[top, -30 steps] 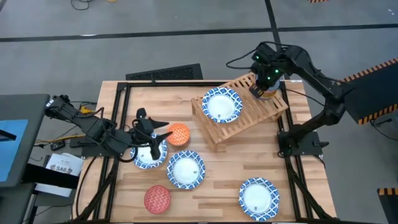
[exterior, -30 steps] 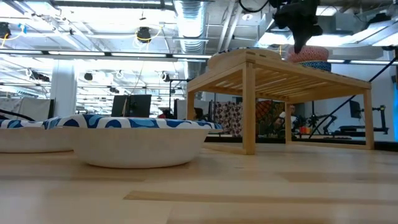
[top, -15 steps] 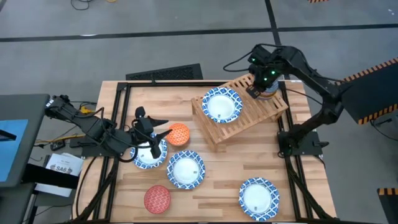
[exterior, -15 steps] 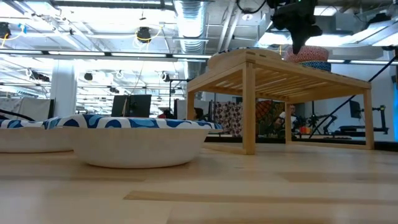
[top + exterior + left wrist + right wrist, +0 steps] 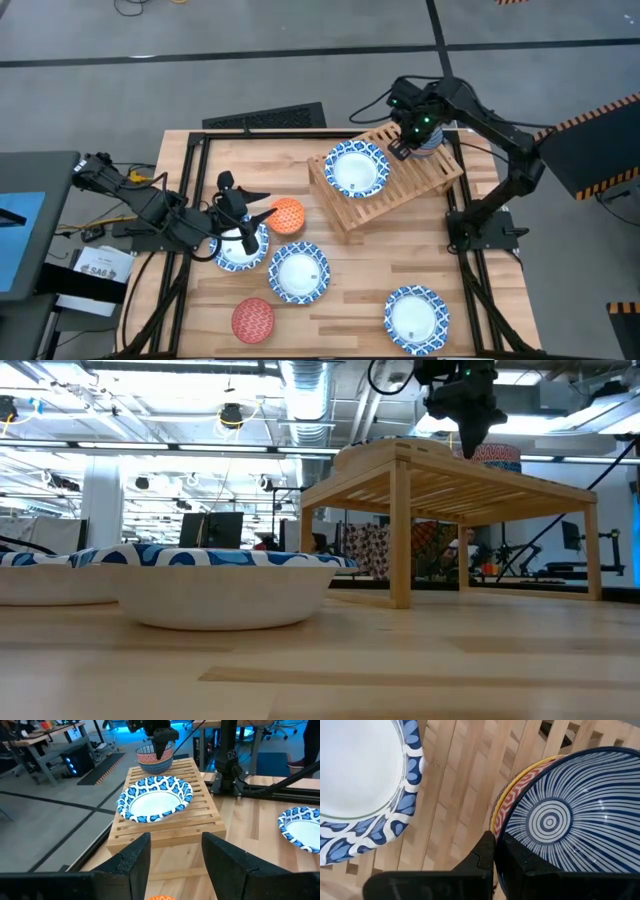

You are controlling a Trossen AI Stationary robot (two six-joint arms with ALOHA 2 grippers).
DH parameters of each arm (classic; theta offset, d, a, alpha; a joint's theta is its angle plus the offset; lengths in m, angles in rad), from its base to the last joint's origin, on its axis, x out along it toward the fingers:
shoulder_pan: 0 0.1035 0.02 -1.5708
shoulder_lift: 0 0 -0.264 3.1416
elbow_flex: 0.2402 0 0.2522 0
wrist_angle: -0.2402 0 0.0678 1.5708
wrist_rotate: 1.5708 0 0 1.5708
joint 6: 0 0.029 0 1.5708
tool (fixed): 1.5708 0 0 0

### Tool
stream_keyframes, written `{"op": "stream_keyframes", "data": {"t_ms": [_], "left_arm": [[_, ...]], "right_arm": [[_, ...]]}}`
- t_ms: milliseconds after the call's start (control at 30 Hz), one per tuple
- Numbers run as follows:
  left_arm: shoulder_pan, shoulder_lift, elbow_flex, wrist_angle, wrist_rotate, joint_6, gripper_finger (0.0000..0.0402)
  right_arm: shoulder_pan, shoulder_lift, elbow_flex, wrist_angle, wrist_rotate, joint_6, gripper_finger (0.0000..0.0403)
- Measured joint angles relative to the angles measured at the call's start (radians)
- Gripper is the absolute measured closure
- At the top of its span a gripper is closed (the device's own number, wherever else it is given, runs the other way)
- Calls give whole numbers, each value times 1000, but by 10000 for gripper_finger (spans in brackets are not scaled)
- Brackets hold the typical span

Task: Place and stack bowls onto a shelf
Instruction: Stack the blue pattern bowl on top of the yellow pattern bowl on the shelf, then stack the left white bowl on top of the white bowl on the shelf

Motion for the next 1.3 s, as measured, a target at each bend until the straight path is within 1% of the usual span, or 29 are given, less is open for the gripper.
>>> {"op": "stream_keyframes", "data": {"t_ms": [167,233,400,533,667,800,1000,1100,1200,1300], "left_arm": [[0,0,0,0,0,2,239],[0,0,0,0,0,1,239],[0,0,0,0,0,1,239],[0,0,0,0,-1,1,239],[0,0,0,0,-1,8,239],[0,0,0,0,-1,9,239],[0,0,0,0,-1,9,239],[0,0,0,-1,-1,8,239],[0,0,0,-5,-2,8,239],[1,0,0,-7,-5,8,239]], "right_arm": [[-2,1,0,-1,23,0,364],[-2,1,0,0,25,-7,343],[-2,1,0,0,27,-11,275],[-2,1,0,0,27,-18,234],[-2,1,18,-1,26,-38,203],[-2,1,74,-1,21,-42,189],[-2,0,175,0,-8,-46,191],[4,-13,180,7,-10,-45,205],[27,-49,138,49,-25,-45,246],[64,-117,64,132,-72,-45,312]]}}
